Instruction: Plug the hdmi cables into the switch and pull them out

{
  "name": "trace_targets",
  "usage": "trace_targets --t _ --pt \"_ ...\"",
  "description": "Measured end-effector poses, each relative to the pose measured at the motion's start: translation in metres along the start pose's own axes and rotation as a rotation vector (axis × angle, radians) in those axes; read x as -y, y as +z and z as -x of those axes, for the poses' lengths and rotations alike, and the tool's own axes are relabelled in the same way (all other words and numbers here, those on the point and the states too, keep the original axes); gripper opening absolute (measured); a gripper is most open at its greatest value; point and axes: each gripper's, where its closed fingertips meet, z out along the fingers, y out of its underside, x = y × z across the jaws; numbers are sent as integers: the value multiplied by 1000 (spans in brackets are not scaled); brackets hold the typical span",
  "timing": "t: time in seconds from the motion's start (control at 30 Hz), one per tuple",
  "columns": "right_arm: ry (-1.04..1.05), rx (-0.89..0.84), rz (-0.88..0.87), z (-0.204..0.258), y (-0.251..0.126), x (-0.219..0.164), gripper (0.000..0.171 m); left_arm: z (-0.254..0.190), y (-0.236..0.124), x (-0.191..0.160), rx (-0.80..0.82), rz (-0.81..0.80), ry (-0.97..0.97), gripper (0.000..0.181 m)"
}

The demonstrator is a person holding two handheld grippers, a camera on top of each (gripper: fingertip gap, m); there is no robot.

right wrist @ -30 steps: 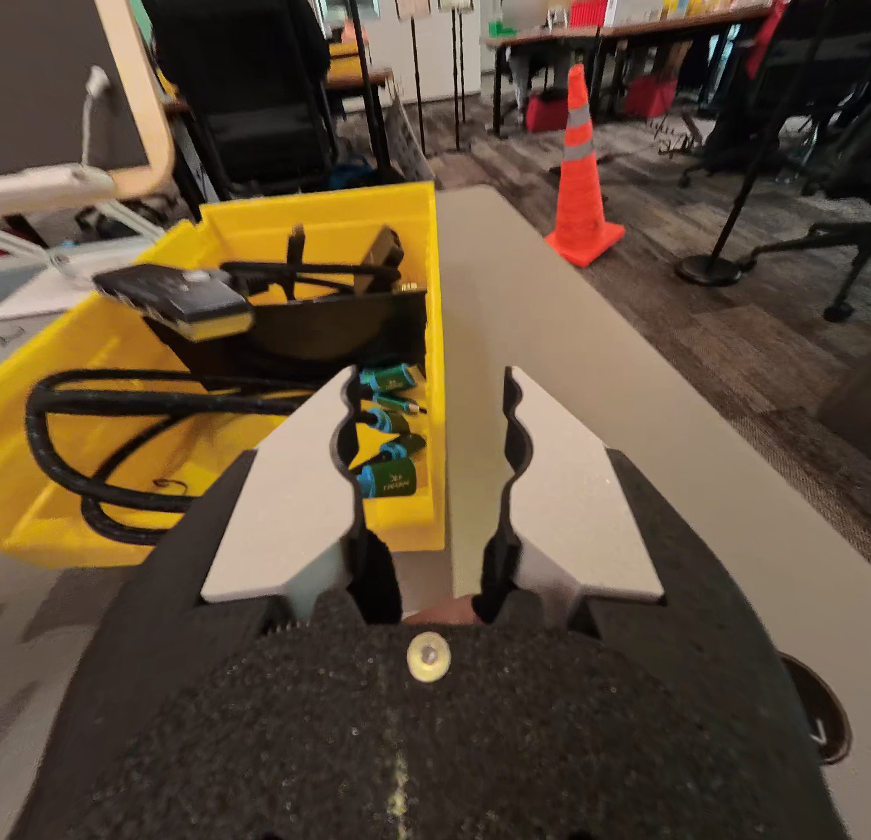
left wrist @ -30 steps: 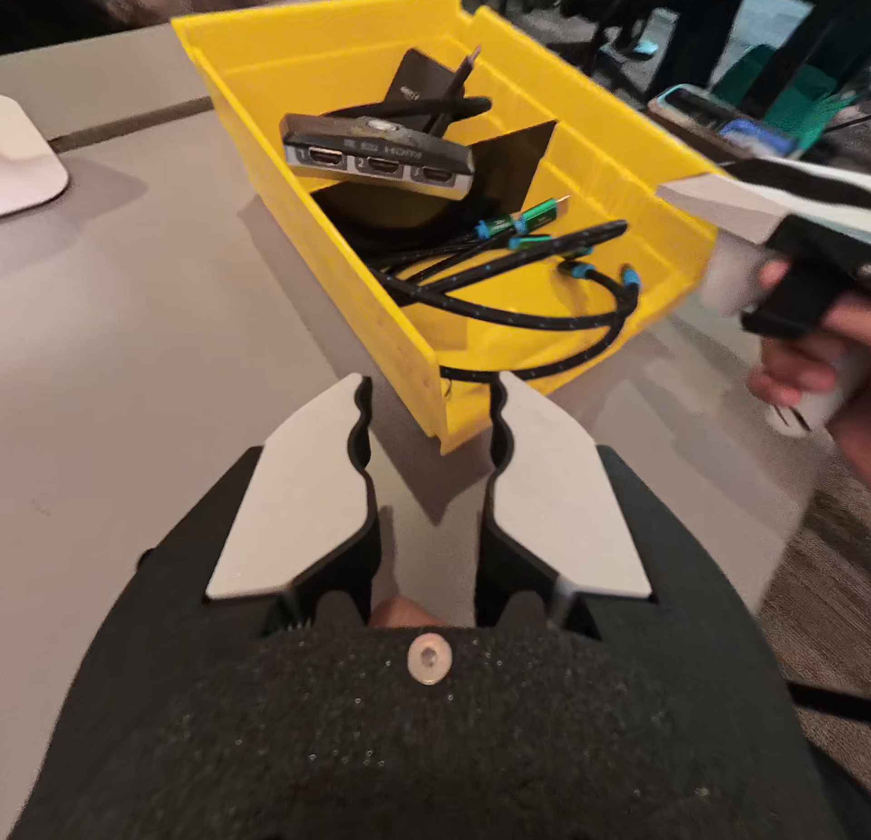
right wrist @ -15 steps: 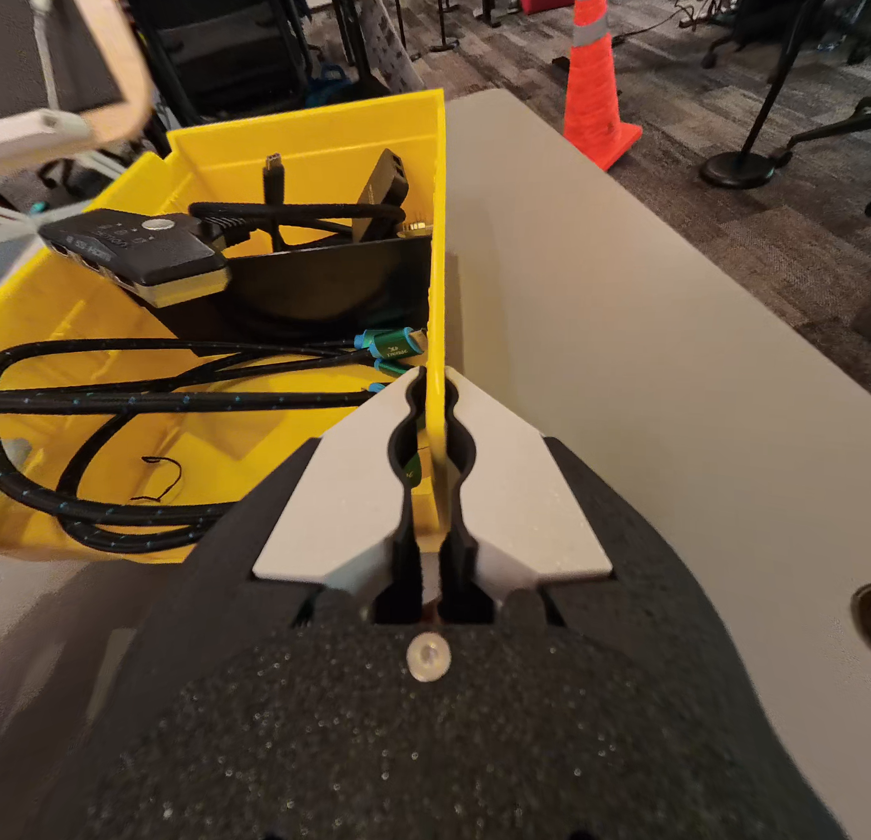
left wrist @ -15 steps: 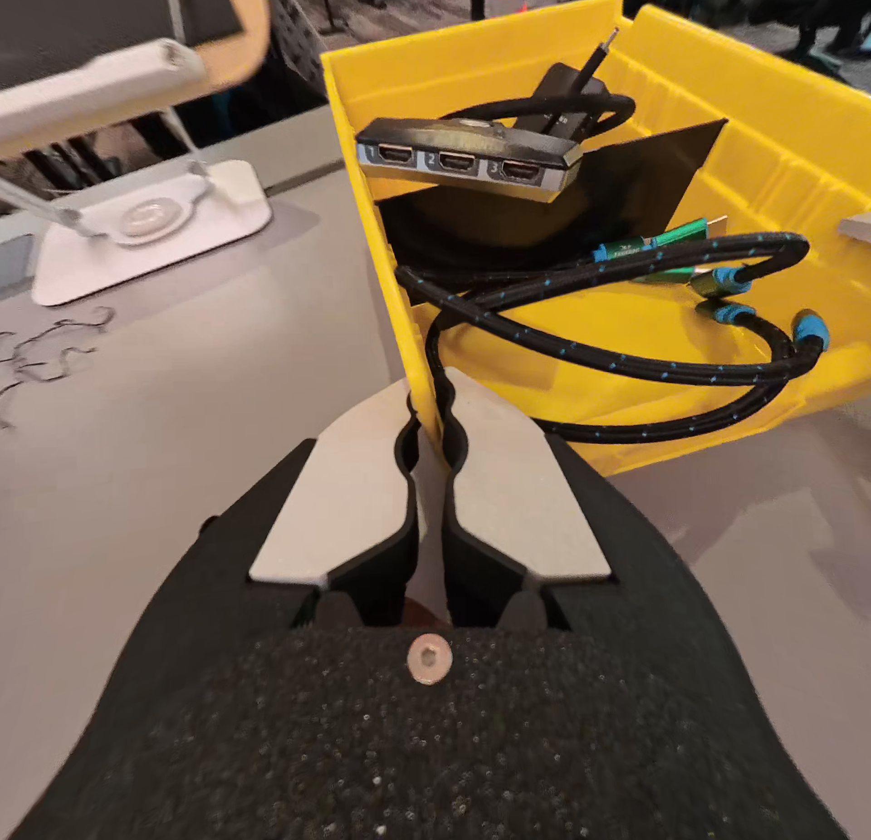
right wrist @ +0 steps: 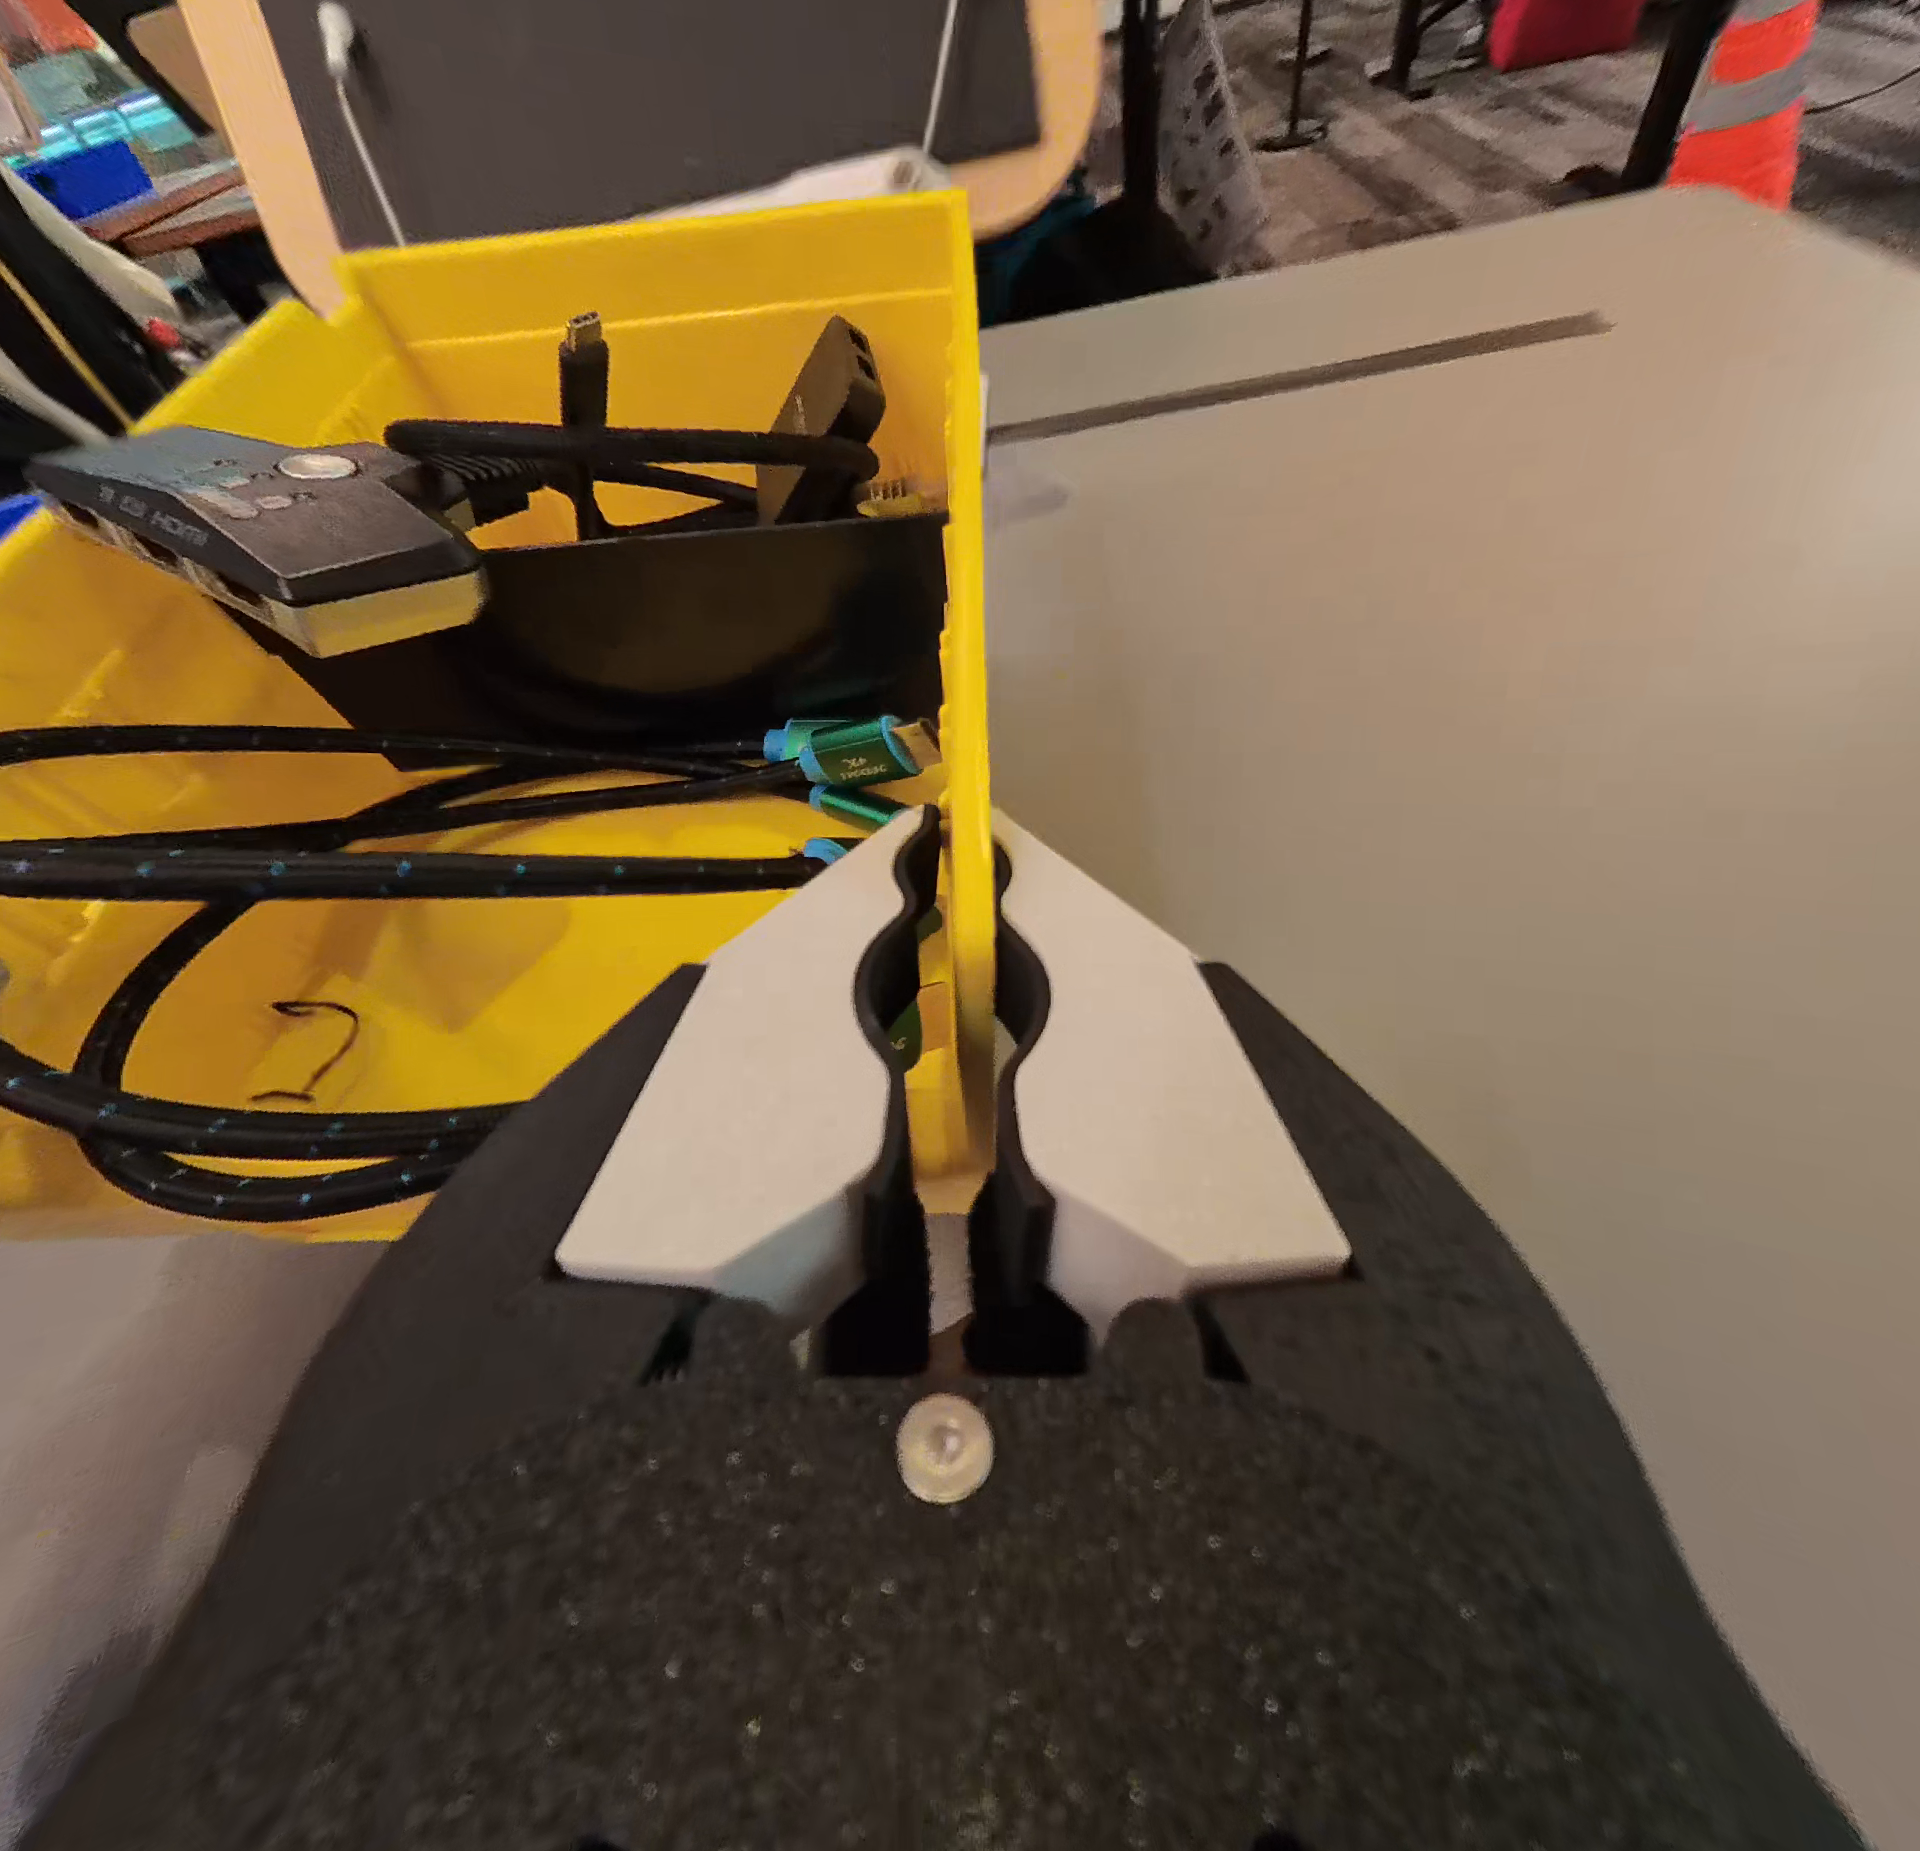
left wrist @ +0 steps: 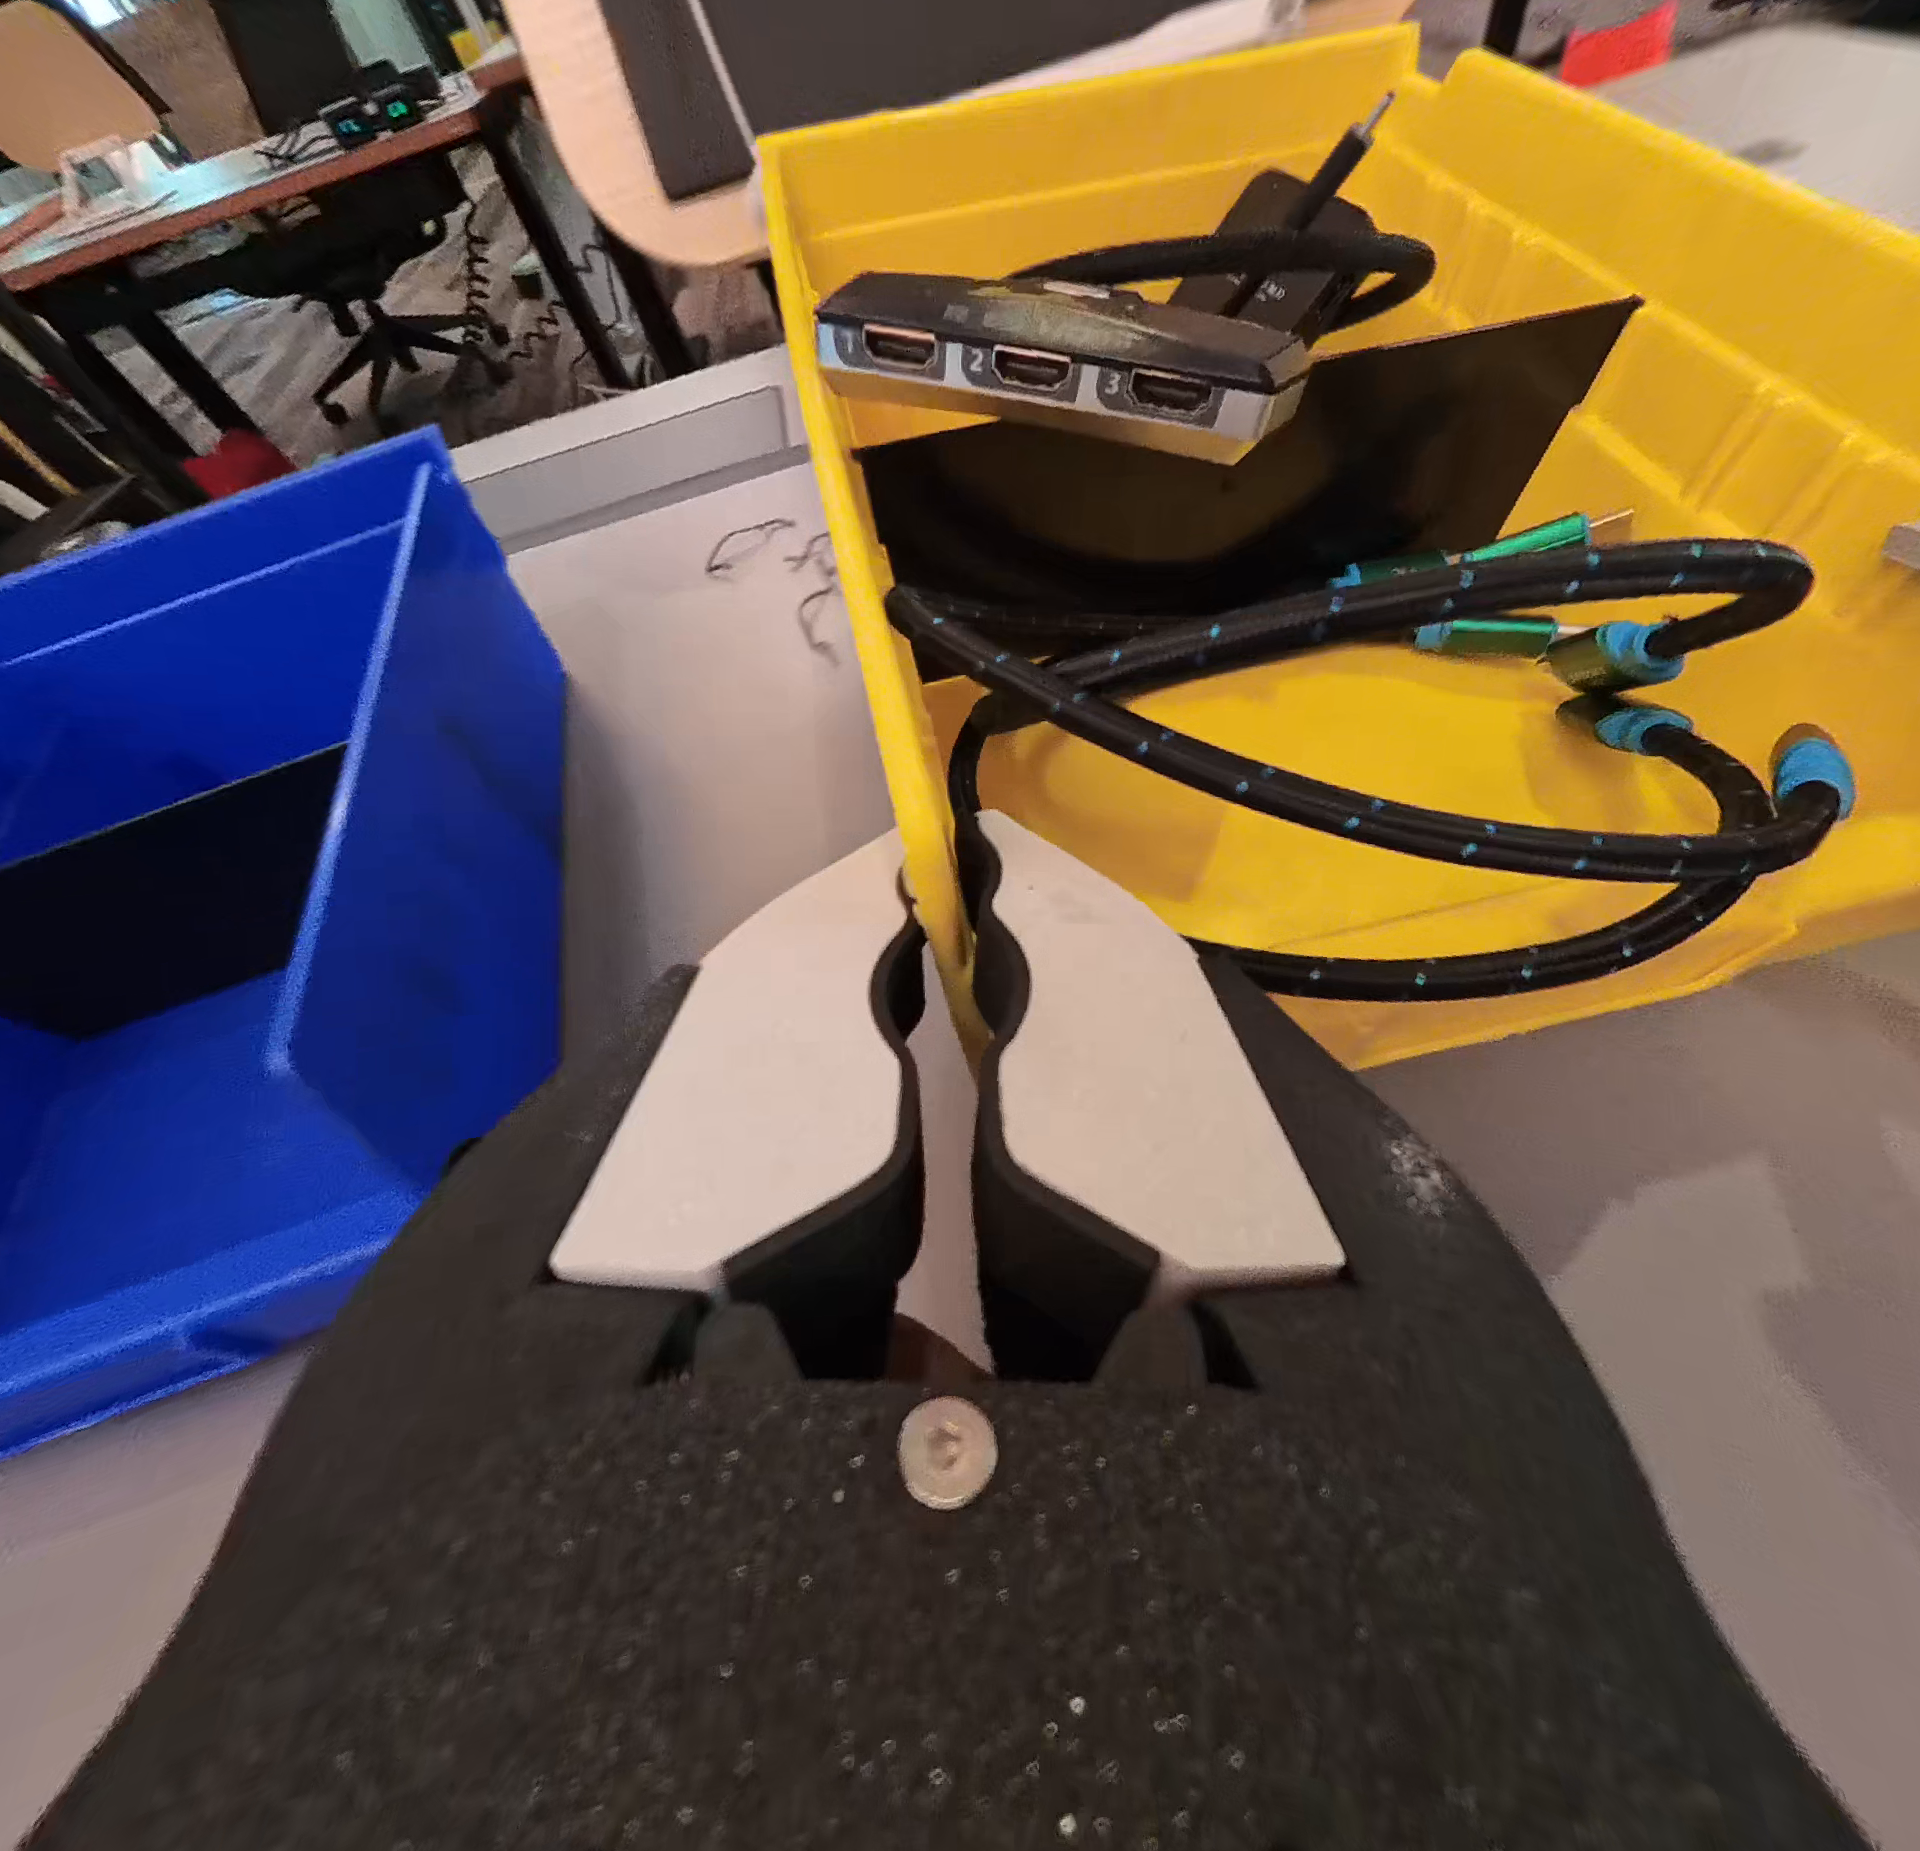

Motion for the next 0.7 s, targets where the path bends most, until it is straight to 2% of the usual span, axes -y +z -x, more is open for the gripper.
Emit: trace_targets --t 0.07,0.13,0.27,0.33,0.4,0.43,0.5,0.57,0.63,0.7 --pt "-46 10 27 11 13 -18 5 10 7 -14 10 40 21 4" --pt "-100 42 -17 18 14 -14 4 11 15 -36 -43 133 -33 6" --pt "-147 71 -9 16 19 -12 5 5 14 -37 -87 124 23 9" --pt "-138 153 -7 21 15 -14 17 0 7 -37 -167 143 7 14" --pt "-133 250 -28 28 3 -10 32 14 -10 -25 -177 69 -126 22" --pt "-141 277 -79 29 -7 -2 32 23 -21 -21 -189 40 -207 26" --pt "-195 295 -198 29 -29 18 32 53 -46 -13 -181 -63 -369 26" --pt "-276 304 -274 33 -48 28 32 103 -69 -14 -92 -155 -435 26" --pt "-338 325 -323 43 -59 30 31 162 -80 -35 47 -134 -395 31" --pt "-404 347 -378 60 -69 29 29 226 -87 -75 227 -26 -350 43"
